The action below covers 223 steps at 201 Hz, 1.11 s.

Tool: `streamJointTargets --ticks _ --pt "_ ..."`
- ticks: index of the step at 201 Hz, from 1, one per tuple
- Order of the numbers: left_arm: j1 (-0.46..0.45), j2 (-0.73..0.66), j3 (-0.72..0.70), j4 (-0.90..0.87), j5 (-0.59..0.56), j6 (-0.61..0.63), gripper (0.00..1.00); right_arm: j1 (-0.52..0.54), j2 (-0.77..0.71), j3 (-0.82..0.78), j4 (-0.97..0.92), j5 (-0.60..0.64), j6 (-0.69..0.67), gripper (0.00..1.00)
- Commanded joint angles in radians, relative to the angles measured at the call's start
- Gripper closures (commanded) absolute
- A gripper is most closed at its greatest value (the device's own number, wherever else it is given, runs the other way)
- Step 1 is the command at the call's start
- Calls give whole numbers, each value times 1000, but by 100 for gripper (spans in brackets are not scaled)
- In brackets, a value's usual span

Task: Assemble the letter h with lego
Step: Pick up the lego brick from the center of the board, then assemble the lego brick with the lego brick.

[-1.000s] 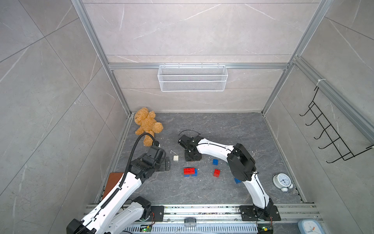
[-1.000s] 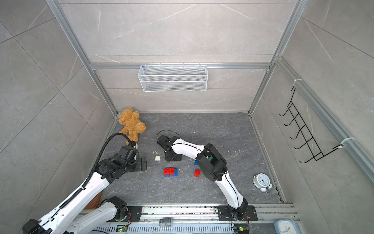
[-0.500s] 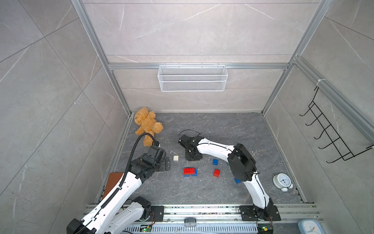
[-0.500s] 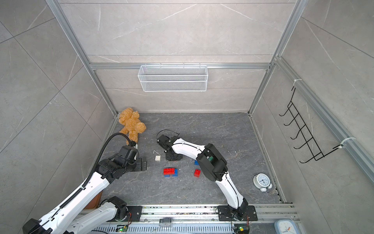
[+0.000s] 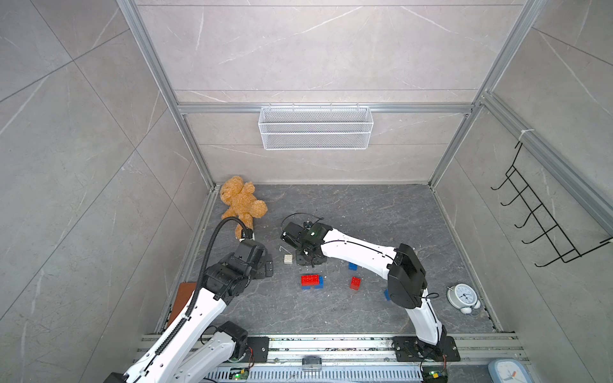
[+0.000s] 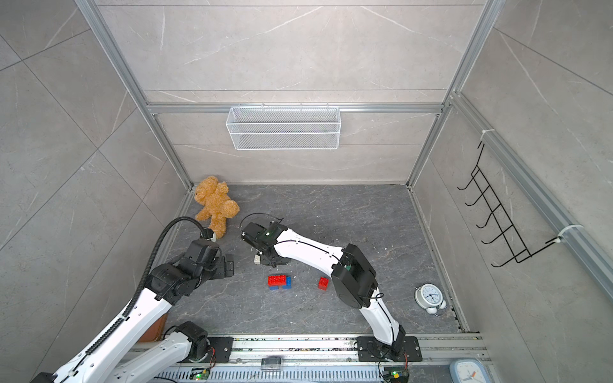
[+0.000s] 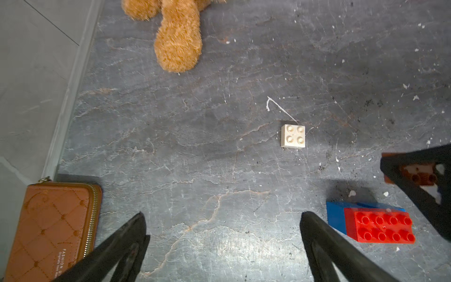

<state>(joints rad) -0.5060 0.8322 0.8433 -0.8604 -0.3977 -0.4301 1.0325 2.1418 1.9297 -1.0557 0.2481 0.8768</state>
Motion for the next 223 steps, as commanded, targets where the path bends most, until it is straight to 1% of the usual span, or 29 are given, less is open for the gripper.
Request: streamJointTargets --ticks 1,26,58,78,126,223 --pt "-1 -53 25 -24 -69 -9 0 41 -20 59 -135 29 68 100" --pt "-2 -148 -24 38 -47 32 1 67 -12 76 -160 -21 101 100" --pt "-2 -281 -104 130 -4 81 1 86 -38 15 -112 -66 121 100" --pt "-2 -335 -130 156 -5 105 1 86 -50 -20 -80 -91 120 100" --pt "-2 -303 -116 139 -22 91 1 86 -39 -49 -52 -127 106 100" --pt "-2 -303 -116 138 -25 85 1 81 15 -19 -82 -111 112 100"
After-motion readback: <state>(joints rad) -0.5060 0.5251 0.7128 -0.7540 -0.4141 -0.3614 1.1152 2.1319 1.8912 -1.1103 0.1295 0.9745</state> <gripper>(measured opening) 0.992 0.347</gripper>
